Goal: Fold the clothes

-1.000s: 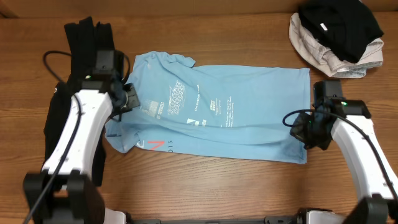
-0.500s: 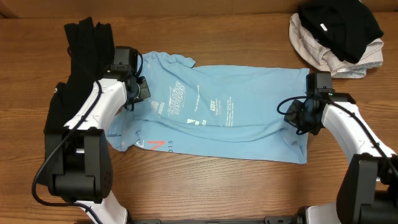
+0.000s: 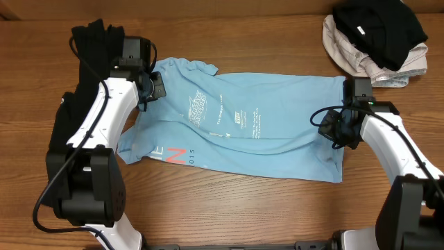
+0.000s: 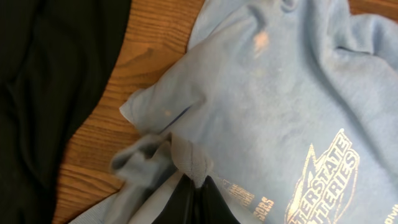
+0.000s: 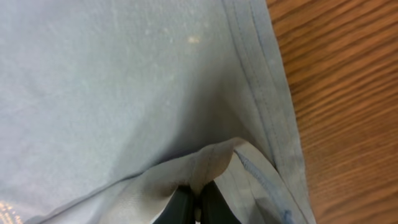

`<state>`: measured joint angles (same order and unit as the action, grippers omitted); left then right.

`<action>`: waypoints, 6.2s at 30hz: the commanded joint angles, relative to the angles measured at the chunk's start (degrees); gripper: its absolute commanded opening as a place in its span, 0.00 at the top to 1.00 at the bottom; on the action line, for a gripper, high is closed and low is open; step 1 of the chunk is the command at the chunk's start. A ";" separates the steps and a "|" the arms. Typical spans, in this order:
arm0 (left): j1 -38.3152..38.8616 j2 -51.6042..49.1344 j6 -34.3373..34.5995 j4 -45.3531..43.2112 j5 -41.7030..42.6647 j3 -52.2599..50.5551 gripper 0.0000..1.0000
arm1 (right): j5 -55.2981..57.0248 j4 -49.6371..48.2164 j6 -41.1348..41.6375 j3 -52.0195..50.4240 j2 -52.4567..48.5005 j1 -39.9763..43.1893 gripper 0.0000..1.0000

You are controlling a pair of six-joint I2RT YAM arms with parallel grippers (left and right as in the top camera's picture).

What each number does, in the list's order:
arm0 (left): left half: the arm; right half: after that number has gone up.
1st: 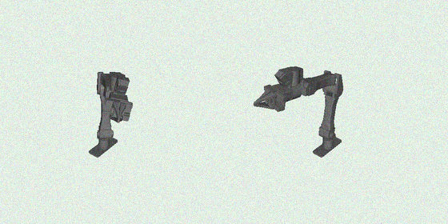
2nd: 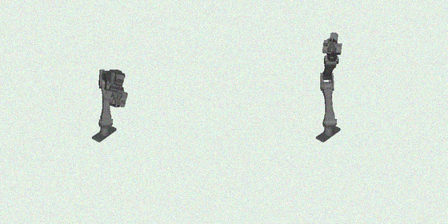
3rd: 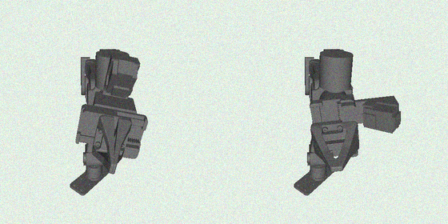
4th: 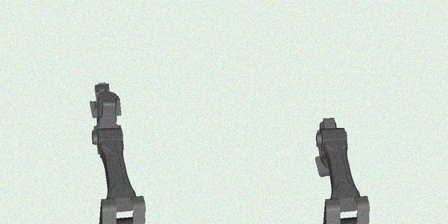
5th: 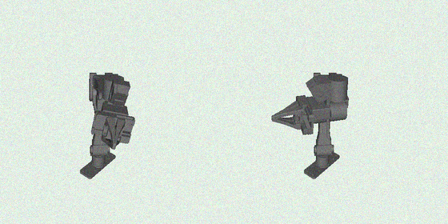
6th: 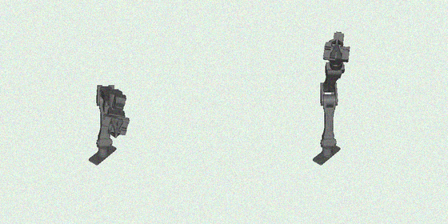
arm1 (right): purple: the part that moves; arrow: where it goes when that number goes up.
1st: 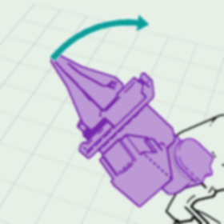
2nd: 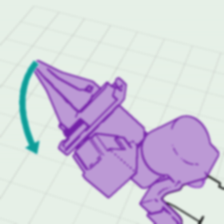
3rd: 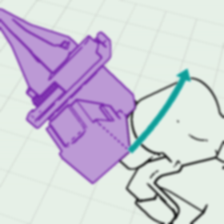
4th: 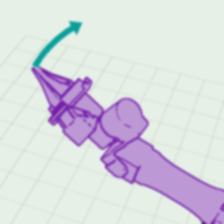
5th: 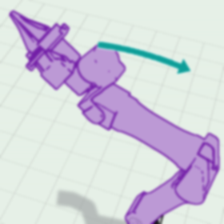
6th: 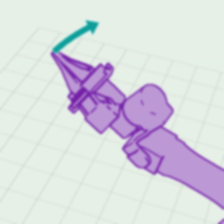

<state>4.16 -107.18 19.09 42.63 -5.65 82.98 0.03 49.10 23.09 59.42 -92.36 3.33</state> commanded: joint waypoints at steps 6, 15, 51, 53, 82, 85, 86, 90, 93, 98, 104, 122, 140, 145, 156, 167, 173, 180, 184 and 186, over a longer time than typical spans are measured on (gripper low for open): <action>0.35 -0.50 -0.68 1.40 -1.97 2.67 0.96 | 2.05 3.06 -1.05 4.50 5.84 1.46 0.96; 0.35 -0.52 -0.72 2.19 -2.71 2.62 0.96 | 2.51 4.31 -1.95 2.54 5.57 3.61 0.96; 1.92 -4.79 -23.47 9.66 11.45 37.73 0.00 | -4.79 14.97 -16.59 36.09 5.44 4.24 0.00; 1.92 -8.04 -23.47 8.92 11.45 39.56 0.00 | -4.76 14.45 -17.20 36.06 5.35 4.24 0.00; 9.53 -37.29 -29.57 -1.84 11.19 43.89 0.09 | 2.14 16.59 -17.59 35.41 2.54 4.24 0.09; 9.53 -37.83 -29.55 -2.49 11.21 43.89 0.12 | 2.49 16.61 -17.59 35.41 2.54 4.24 0.10; 9.53 -37.86 -29.53 -2.56 11.23 43.87 0.13 | 2.49 16.61 -17.59 35.41 2.54 4.24 0.11; 9.66 -39.30 -29.55 -2.45 11.23 43.82 0.16 | 2.49 16.57 -17.57 35.41 2.54 4.24 0.13; 9.79 -40.41 -29.38 -1.99 11.23 43.82 0.21 | 2.49 16.57 -17.57 35.41 2.54 4.24 0.14; 9.77 -40.70 -29.35 -1.84 11.04 43.82 0.39 | 2.49 16.52 -17.57 35.41 2.54 4.24 0.14; 9.79 -40.70 -29.16 -2.34 10.99 43.85 0.67 | 2.47 16.24 -17.55 35.41 2.54 4.24 0.15; 9.75 -39.71 -21.14 16.74 -2.45 66.16 0.96 | 2.47 15.12 -17.55 35.41 2.54 4.24 0.19; 9.60 -39.71 -11.30 54.18 -0.35 78.29 0.96 | 0.24 16.68 -16.17 35.41 2.54 4.24 0.19; 9.25 -39.71 -8.55 54.18 1.25 78.12 0.96 | -1.42 16.55 -13.66 35.41 2.54 4.24 0.18; 9.42 -39.08 -7.87 54.21 8.94 76.96 0.96 | -1.38 18.53 -14.16 35.41 2.54 4.24 0.14; 9.44 -28.74 -8.15 54.21 6.29 63.93 0.96 | -1.36 19.02 -14.21 35.41 2.54 4.26 0.13; 10.97 -26.51 -10.19 54.21 6.56 46.38 0.90 | -1.18 19.19 -14.58 35.41 2.54 4.26 0.13; 10.51 -26.53 -12.63 54.23 1.33 32.30 0.02 | -1.18 19.08 -14.58 35.41 2.54 4.24 0.10; 9.38 -26.18 -12.22 53.57 1.20 35.74 0.02 | -1.20 18.97 -14.56 35.41 2.54 4.24 0.09; 8.98 -26.03 -12.22 51.56 1.22 38.49 0.03 | -1.20 18.95 -14.56 35.41 2.54 4.24 0.09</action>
<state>14.06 -134.82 7.53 95.81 -2.85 117.14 -1.13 68.47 8.91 94.45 -90.00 7.46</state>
